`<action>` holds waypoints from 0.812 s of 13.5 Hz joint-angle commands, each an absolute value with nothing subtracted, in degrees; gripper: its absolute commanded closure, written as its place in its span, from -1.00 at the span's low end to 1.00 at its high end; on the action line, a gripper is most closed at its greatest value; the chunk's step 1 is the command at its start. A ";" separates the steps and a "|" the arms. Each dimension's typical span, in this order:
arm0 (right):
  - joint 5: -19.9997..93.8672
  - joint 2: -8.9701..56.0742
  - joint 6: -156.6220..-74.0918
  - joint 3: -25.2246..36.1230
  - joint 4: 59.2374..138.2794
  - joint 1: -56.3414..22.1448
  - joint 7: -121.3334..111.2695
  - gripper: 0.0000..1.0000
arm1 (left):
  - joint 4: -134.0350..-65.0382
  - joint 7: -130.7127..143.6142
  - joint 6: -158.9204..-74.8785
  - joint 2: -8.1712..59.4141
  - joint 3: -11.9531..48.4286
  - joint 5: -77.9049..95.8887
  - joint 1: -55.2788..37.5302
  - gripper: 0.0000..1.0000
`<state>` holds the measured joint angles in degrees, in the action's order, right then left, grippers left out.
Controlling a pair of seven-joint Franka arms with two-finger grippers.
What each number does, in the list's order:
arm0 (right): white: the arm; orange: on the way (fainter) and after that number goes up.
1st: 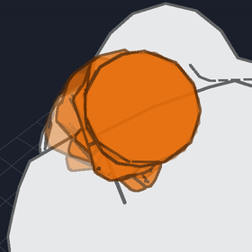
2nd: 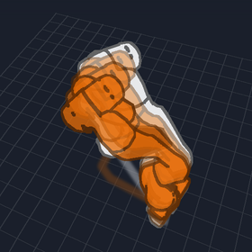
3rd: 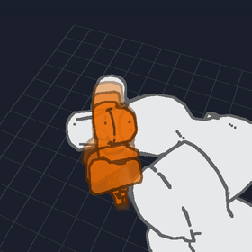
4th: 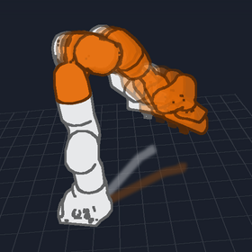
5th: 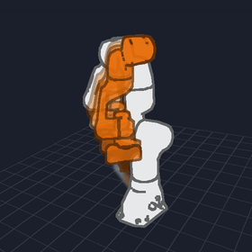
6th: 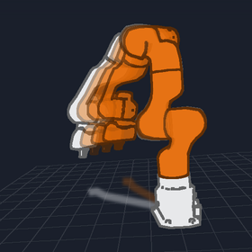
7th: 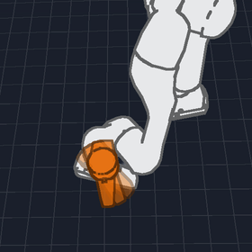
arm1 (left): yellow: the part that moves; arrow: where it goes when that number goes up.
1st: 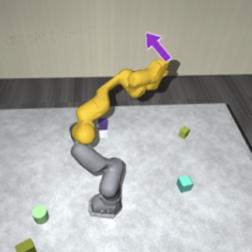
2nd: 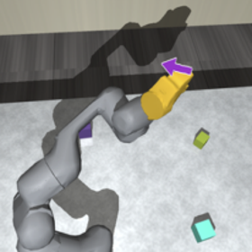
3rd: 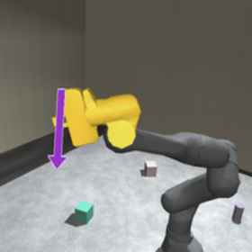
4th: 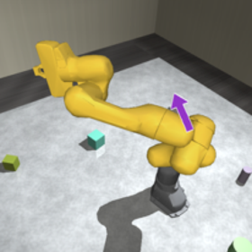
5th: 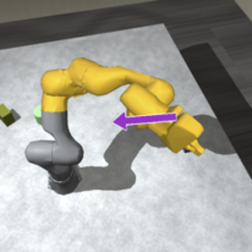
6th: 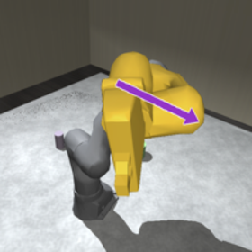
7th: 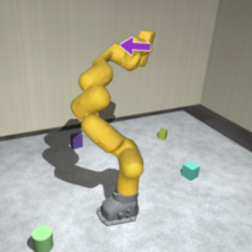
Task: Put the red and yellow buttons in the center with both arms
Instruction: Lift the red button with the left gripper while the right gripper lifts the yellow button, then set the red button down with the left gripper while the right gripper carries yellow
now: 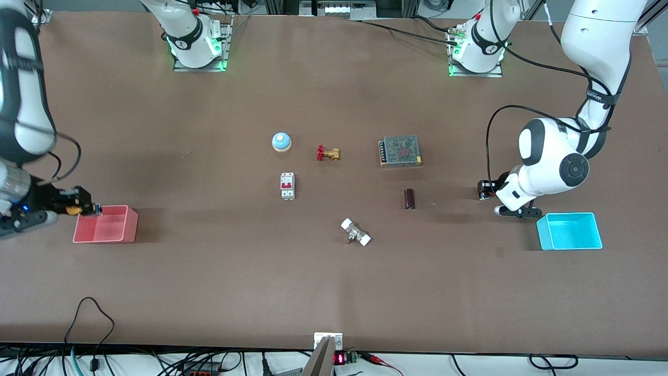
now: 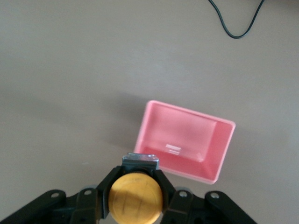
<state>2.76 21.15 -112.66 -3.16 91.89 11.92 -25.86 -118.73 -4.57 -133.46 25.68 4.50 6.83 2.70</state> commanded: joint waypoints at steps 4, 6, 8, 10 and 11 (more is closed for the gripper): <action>1.76 19.68 -124.82 -8.26 102.88 3.53 -3.45 0.60 | -119.00 -5.19 -134.12 26.19 4.31 7.56 2.46 -0.02; 0.89 21.09 -134.26 -8.35 108.69 1.77 -1.15 0.61 | -118.48 -5.10 -133.42 24.88 4.31 7.56 2.46 -1.00; -4.27 22.41 -135.35 -8.35 109.69 0.10 4.80 0.62 | -117.26 -5.01 -132.72 22.16 4.22 7.65 2.37 -1.00; -8.86 23.64 -135.26 -8.44 110.65 -1.05 10.18 0.62 | -113.40 -4.75 -131.23 19.96 3.87 7.38 2.37 -1.00; -9.40 24.25 -135.35 -8.44 111.09 -1.40 10.46 0.62 | -110.51 -4.75 -128.52 19.95 3.52 7.21 2.37 -1.00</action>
<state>-7.09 24.68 -134.93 -8.53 109.71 -0.43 7.60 -114.31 -4.54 -132.95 22.18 4.39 6.83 2.72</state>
